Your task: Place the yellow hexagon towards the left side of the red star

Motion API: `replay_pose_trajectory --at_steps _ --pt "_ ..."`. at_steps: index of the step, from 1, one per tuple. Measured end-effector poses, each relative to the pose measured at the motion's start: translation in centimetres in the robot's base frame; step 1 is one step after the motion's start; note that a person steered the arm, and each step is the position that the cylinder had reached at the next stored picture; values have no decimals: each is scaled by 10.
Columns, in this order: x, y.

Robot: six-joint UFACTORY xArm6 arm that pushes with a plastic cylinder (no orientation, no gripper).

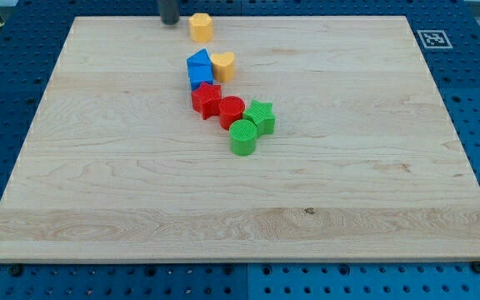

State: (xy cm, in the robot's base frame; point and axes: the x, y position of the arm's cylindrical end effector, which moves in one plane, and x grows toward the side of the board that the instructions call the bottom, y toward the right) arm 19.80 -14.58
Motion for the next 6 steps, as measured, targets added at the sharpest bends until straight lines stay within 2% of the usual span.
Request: replay_pose_trajectory --at_steps 1,3,4,6 --pt "-5 10" --pt "-6 128" --pt "14 145" --pt "41 53"
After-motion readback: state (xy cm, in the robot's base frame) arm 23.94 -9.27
